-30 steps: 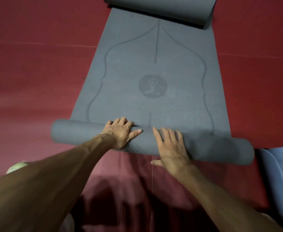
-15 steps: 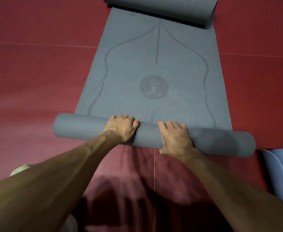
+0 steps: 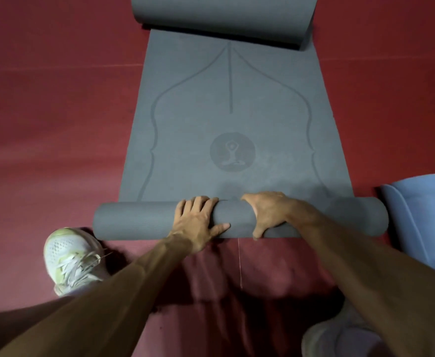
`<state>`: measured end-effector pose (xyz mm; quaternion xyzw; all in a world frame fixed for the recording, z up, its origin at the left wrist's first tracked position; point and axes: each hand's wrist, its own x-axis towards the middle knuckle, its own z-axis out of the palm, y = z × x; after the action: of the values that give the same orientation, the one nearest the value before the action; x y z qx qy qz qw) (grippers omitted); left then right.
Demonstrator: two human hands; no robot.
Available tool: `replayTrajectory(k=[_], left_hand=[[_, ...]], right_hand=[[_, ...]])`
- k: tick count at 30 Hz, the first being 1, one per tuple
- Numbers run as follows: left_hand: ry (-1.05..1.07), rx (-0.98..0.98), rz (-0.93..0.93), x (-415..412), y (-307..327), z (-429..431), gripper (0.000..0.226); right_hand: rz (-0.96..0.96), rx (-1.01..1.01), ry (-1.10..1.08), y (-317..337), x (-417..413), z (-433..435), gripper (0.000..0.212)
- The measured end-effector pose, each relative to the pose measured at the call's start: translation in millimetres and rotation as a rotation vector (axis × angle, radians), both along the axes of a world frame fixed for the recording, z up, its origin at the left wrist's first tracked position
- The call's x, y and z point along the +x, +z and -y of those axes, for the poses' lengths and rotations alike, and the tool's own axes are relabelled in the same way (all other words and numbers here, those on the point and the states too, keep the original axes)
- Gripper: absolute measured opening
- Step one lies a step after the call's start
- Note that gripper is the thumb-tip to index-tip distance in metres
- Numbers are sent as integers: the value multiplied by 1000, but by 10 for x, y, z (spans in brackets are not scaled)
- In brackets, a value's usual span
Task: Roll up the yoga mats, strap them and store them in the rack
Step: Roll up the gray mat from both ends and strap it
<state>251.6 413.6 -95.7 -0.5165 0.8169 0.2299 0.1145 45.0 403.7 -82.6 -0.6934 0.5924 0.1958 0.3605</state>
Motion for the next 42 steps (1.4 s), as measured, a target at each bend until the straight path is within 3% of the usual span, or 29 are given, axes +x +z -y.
replayTrajectory(k=[2, 6, 9, 15, 20, 27, 32, 35, 42], left_hand=[[1, -5, -23, 20, -32, 11, 93], [18, 37, -69, -2, -65, 153, 64], [3, 81, -32, -40, -54, 298, 60], [-15, 115, -26, -66, -73, 476, 59], [54, 190, -82, -112, -98, 690, 55], [28, 159, -113, -138, -168, 967, 56], [60, 49, -166, -211, -123, 1041, 44], [45, -49, -93, -199, -72, 902, 41], [-89, -76, 12, -46, 76, 546, 58]], right_hand=[[11, -12, -11, -37, -4, -33, 87], [43, -120, -18, -69, -49, -77, 102], [83, -232, -40, -96, -84, -104, 107], [-80, -562, 26, -215, 49, -359, 103], [-130, -820, -53, -364, 164, -579, 103], [-258, -640, -3, -361, 150, -261, 127], [-243, -546, 32, -251, 87, -13, 114], [-242, -545, 32, -237, 71, 12, 103], [-187, -468, -77, -156, 89, 2, 89]])
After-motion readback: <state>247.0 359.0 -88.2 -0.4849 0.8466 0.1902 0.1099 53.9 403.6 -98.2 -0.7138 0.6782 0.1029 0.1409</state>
